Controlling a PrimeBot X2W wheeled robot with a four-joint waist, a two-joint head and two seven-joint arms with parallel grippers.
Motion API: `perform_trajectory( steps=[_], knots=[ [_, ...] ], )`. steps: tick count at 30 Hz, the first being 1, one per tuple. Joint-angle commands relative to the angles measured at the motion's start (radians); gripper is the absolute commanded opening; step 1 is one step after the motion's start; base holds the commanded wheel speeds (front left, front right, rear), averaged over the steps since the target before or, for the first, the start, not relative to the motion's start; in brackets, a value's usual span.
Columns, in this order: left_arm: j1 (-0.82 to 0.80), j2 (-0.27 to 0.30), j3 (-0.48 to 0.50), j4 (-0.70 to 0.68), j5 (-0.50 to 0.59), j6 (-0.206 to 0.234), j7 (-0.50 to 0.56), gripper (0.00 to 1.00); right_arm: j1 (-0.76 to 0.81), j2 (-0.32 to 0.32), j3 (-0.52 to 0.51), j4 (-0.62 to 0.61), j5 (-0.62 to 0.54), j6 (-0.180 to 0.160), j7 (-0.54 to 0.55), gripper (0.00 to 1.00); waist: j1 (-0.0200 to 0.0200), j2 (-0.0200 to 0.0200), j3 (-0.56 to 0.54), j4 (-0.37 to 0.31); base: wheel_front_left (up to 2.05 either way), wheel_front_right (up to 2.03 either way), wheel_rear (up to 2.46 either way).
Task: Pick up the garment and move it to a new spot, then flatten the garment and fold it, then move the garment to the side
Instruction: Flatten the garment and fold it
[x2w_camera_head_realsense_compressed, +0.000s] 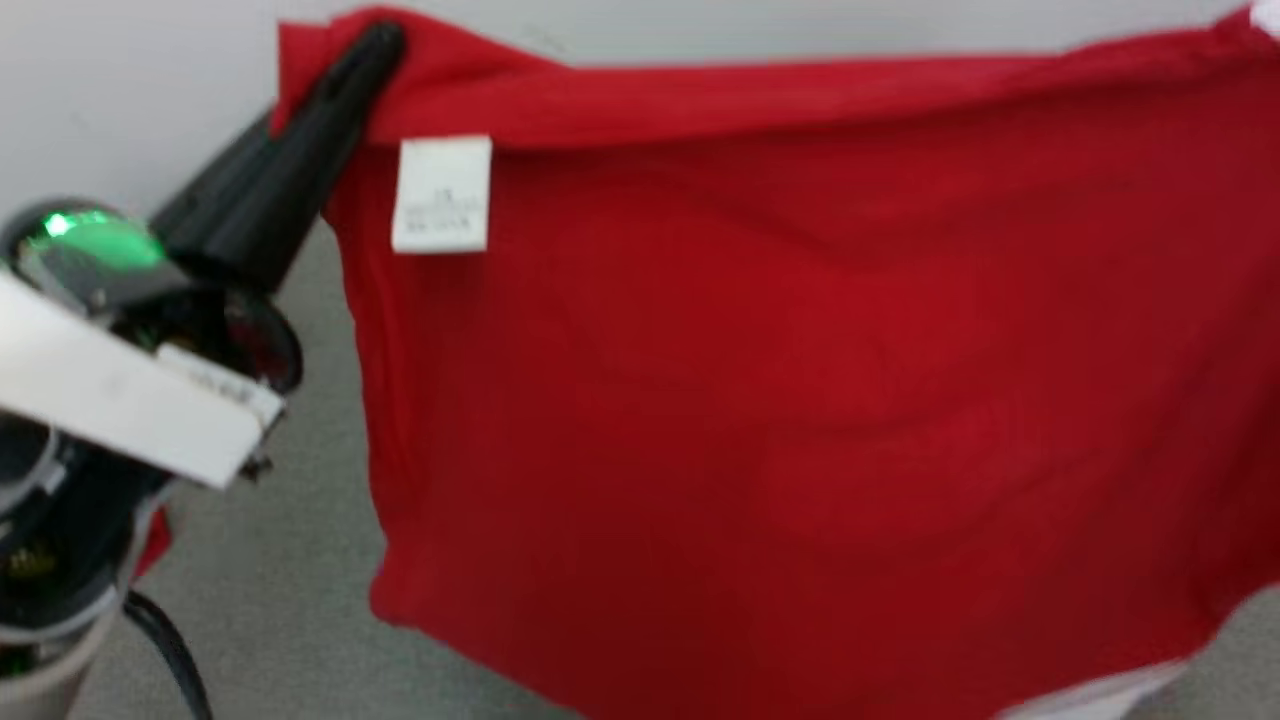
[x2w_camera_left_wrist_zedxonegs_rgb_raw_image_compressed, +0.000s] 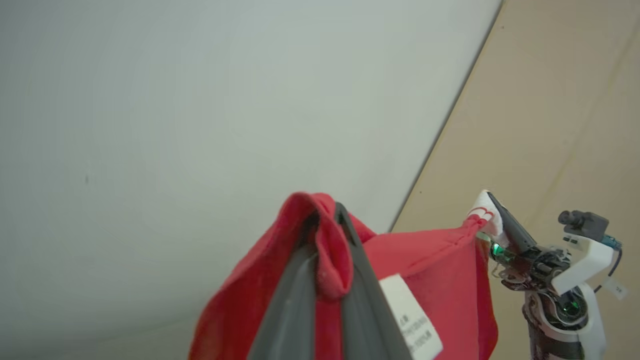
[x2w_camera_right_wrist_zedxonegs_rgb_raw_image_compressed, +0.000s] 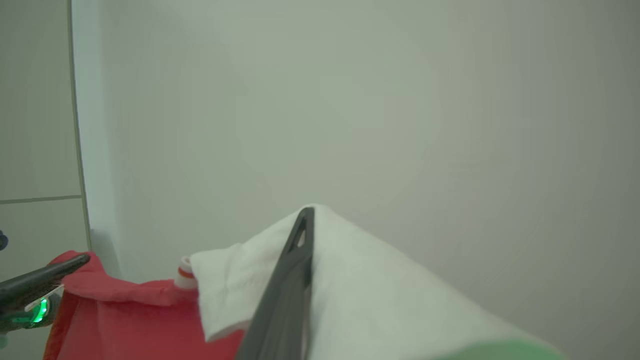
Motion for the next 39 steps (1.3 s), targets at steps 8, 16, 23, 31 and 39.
perform_trajectory(
  steps=[8, 16, 23, 31, 39],
  knots=[
    [-0.422, -0.010, -0.087, 0.443, 0.190, -0.122, -0.014, 0.00, -0.502, 0.196, 0.070, 0.336, -0.334, 0.003, 0.008, 0.00, 0.0000, -0.0001, 0.331, 0.064, 0.00, 0.00, 0.00],
    [-0.836, -0.126, -0.148, 0.910, 0.378, -0.254, -0.229, 0.00, -0.900, 0.312, 0.059, 0.719, -0.560, 0.002, -0.251, 0.00, 0.0000, -0.0001, 0.482, 0.069, 0.00, 0.00, 0.00],
    [-0.800, -0.191, -0.204, 1.126, 0.434, -0.357, -0.464, 0.00, -0.819, 0.322, 0.139, 0.841, -0.501, 0.002, -0.405, 0.00, 0.0000, -0.0001, 0.514, 0.090, 0.00, 0.00, 0.00],
    [-0.360, -0.215, -0.252, 1.171, 0.299, -0.397, -0.575, 0.00, -0.252, 0.247, 0.222, 0.713, -0.312, 0.002, -0.474, 0.00, 0.0000, -0.0001, 0.385, 0.100, 0.00, 0.00, 0.00],
    [0.039, -0.194, -0.318, 1.060, 0.241, -0.397, -0.590, 0.00, 0.274, 0.145, 0.249, 0.549, -0.195, 0.002, -0.417, 0.00, 0.0000, -0.0001, 0.248, 0.125, 0.00, 0.00, 0.00]
  ],
)
